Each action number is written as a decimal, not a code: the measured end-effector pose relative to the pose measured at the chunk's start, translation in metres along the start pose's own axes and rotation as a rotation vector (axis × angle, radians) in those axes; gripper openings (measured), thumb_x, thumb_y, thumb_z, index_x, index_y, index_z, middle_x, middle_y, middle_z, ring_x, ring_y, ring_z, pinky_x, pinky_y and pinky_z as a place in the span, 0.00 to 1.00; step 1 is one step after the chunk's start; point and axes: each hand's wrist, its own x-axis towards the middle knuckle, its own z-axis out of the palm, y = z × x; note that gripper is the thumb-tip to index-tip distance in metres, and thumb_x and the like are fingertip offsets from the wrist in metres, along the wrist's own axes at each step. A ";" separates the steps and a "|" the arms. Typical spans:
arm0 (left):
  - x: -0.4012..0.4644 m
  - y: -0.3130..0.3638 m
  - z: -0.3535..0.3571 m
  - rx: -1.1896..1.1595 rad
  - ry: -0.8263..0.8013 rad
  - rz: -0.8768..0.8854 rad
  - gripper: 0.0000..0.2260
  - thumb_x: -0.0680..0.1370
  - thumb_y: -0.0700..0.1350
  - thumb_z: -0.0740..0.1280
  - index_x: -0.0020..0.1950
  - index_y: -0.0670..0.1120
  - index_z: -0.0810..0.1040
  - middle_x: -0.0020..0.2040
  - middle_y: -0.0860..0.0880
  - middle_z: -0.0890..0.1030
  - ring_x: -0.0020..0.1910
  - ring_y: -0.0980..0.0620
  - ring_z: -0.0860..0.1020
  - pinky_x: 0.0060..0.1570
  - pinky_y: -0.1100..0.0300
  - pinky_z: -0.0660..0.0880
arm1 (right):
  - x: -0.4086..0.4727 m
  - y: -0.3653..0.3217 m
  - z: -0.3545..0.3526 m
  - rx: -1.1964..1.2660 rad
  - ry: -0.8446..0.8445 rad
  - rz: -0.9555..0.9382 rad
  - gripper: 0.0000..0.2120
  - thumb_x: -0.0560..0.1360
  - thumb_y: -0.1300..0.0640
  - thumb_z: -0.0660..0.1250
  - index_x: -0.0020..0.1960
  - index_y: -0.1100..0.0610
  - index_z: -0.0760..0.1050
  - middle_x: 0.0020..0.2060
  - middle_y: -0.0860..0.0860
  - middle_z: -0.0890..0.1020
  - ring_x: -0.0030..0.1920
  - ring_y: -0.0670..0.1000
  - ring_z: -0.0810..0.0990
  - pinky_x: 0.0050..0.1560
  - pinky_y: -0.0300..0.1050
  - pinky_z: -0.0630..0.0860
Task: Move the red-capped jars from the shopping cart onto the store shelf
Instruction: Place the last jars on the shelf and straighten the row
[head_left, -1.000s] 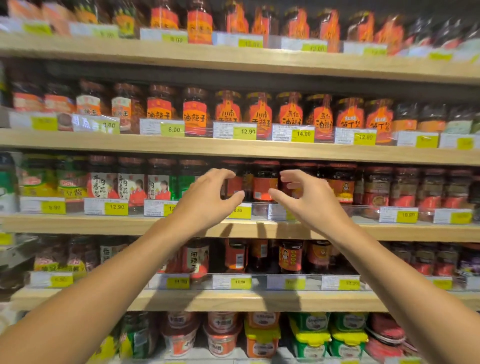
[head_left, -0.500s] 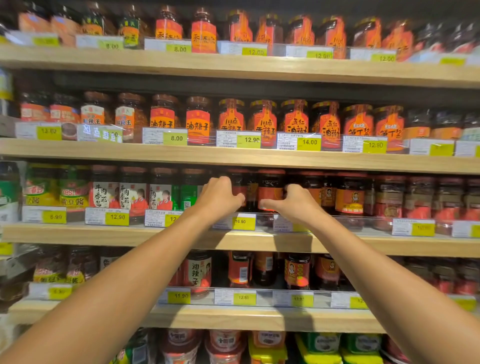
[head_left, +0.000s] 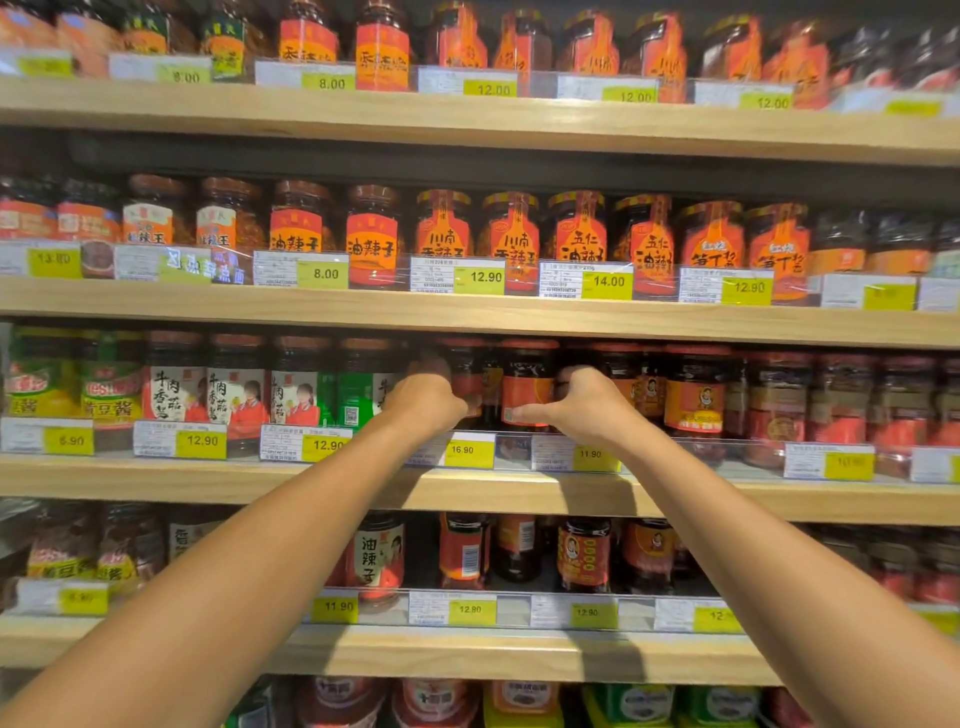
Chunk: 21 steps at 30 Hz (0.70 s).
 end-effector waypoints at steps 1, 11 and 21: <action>-0.001 0.000 0.000 -0.023 0.002 0.012 0.13 0.78 0.47 0.68 0.58 0.42 0.72 0.49 0.43 0.75 0.51 0.40 0.79 0.44 0.55 0.74 | 0.001 0.001 0.001 -0.020 0.009 0.001 0.22 0.66 0.42 0.80 0.51 0.55 0.79 0.45 0.49 0.84 0.44 0.49 0.82 0.41 0.44 0.77; -0.014 -0.013 -0.019 -0.105 -0.005 0.091 0.17 0.77 0.50 0.71 0.36 0.44 0.68 0.34 0.49 0.71 0.28 0.53 0.68 0.27 0.58 0.62 | 0.009 0.000 0.010 -0.111 0.032 0.017 0.26 0.69 0.41 0.77 0.56 0.58 0.75 0.45 0.53 0.82 0.44 0.53 0.80 0.31 0.43 0.69; -0.015 -0.017 -0.025 -0.131 -0.052 0.070 0.15 0.77 0.52 0.72 0.42 0.42 0.72 0.38 0.48 0.74 0.32 0.51 0.70 0.30 0.57 0.65 | 0.005 -0.001 0.008 -0.119 0.046 0.014 0.29 0.66 0.37 0.78 0.55 0.57 0.77 0.46 0.52 0.83 0.45 0.53 0.82 0.45 0.51 0.82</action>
